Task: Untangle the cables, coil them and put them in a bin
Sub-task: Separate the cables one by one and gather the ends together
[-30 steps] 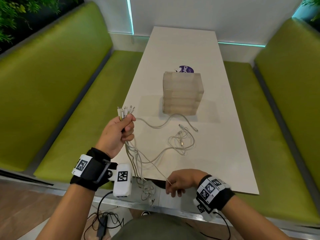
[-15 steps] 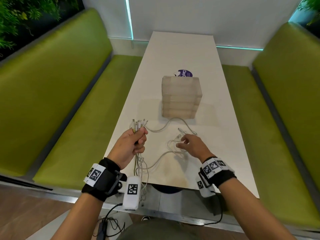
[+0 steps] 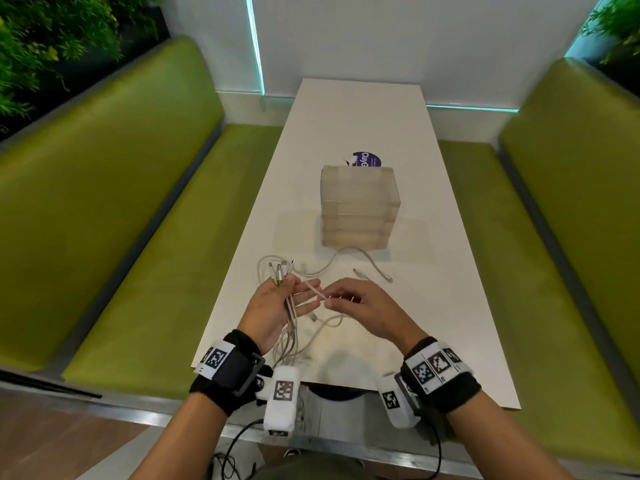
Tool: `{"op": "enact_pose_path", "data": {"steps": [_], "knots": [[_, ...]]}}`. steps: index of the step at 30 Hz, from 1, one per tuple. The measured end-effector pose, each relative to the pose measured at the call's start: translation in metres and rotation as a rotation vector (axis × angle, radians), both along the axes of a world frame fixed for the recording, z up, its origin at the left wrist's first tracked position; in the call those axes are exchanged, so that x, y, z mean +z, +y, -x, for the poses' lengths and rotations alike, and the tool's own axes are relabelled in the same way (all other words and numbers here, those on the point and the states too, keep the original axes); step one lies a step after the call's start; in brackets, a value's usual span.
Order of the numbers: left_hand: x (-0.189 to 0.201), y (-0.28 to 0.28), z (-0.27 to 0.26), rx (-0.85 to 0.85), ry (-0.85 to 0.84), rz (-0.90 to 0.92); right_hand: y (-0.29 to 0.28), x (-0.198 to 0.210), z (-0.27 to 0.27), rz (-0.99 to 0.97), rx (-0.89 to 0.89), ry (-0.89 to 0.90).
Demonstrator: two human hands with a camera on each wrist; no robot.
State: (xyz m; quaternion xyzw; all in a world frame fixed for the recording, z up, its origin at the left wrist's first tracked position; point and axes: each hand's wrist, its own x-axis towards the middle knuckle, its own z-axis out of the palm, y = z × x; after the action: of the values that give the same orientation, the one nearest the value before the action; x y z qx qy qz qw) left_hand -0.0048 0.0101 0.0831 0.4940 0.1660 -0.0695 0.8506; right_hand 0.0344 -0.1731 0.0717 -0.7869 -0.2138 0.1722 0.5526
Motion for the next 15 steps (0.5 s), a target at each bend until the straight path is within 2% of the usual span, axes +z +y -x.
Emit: {"op": "enact_pose_path", "data": {"steps": [7,12,13,15], "knots": [[-0.001,-0.002,-0.002,-0.002,-0.037,0.011,0.002,-0.006,0.009,0.005,0.030,-0.080],[0.003,-0.003,0.002,-0.061,-0.053,0.004,0.009,-0.005,0.010,0.001,0.030,-0.032],[0.003,-0.003,0.002,-0.068,-0.059,-0.011,0.010,-0.003,0.010,0.017,0.048,-0.015],[0.007,-0.001,0.002,-0.033,-0.079,-0.017,0.010,-0.001,0.008,0.175,0.194,0.010]]}}
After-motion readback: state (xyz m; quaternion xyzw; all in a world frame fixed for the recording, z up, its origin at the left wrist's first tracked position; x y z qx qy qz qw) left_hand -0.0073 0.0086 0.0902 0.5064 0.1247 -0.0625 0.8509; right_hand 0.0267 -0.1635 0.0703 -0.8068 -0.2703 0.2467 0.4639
